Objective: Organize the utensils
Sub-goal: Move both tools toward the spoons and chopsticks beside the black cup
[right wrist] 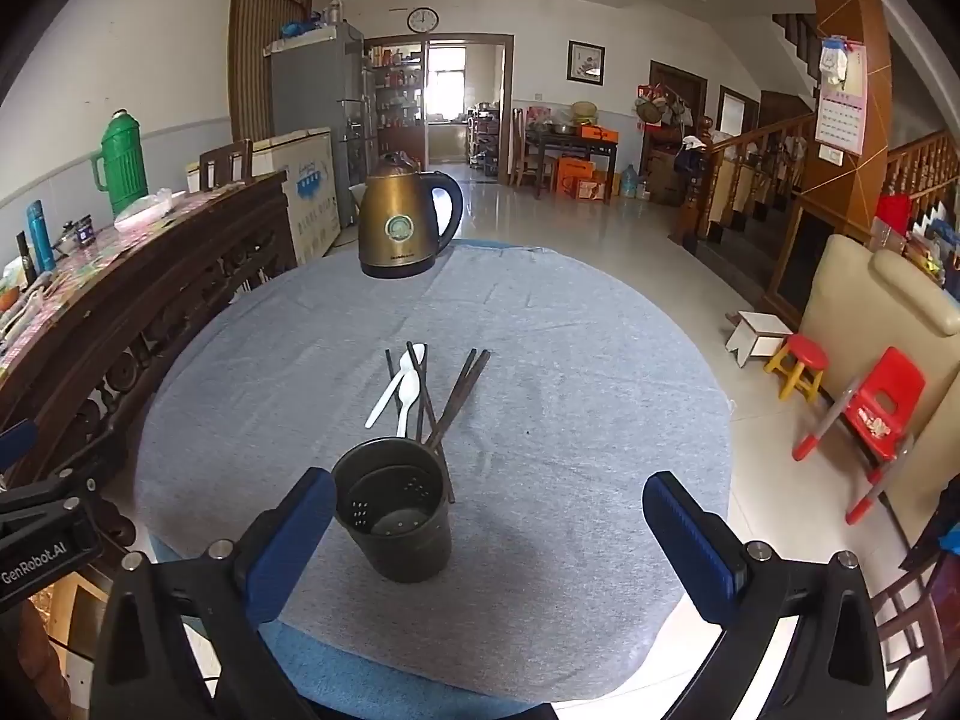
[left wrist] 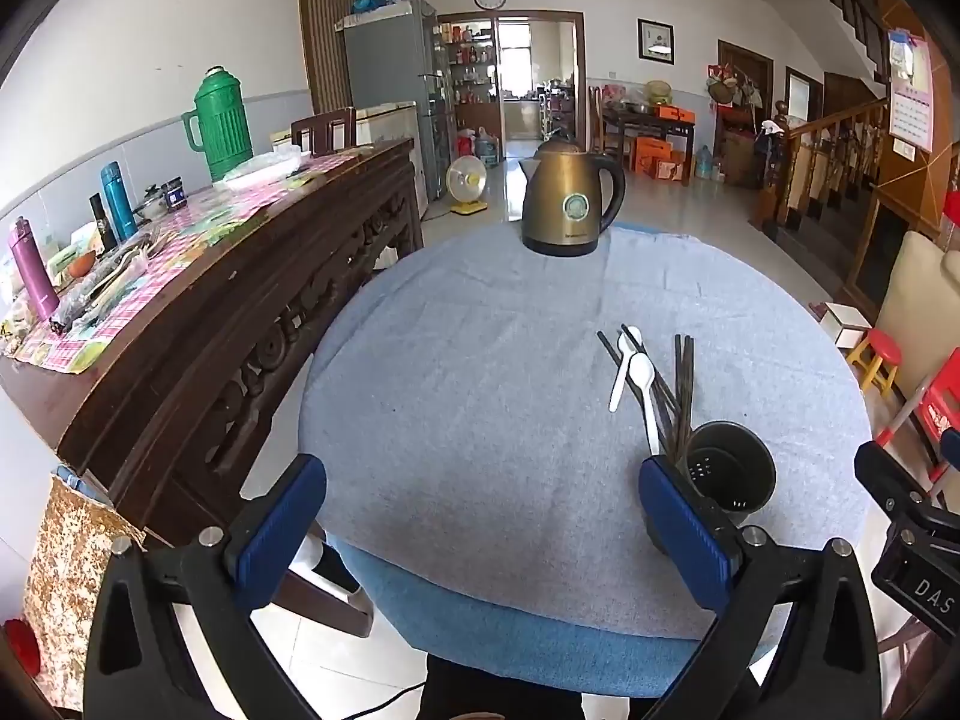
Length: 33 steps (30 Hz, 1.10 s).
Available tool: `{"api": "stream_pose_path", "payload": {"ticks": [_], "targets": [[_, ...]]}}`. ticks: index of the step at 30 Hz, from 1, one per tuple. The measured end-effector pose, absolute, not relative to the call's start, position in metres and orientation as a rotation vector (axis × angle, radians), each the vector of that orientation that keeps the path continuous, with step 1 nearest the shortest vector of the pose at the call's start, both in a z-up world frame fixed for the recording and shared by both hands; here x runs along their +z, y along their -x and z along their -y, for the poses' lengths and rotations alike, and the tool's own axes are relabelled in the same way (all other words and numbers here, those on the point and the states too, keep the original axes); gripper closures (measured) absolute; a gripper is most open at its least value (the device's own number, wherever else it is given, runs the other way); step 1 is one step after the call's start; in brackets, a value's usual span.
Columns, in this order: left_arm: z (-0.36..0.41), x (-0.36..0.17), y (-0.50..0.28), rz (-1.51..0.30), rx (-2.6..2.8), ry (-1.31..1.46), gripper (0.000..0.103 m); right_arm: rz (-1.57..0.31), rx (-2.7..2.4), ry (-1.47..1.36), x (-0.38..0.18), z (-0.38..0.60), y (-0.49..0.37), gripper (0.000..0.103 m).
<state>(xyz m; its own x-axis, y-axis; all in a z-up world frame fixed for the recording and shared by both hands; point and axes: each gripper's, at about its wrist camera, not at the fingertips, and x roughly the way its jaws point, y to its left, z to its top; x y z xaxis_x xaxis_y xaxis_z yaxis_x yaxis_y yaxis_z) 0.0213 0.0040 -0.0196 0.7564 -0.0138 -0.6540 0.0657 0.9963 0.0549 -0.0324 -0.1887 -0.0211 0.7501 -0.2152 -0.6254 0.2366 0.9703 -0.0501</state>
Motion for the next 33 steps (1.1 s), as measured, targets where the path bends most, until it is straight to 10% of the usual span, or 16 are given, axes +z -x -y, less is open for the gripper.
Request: {"api": "stream_pose_path", "payload": {"ticks": [33], "targets": [[0.011, -0.032, -0.02, -0.751, -0.097, -0.104, 0.0, -0.691, -0.297, -0.03, -0.026, 0.199, 0.035, 0.0]]}}
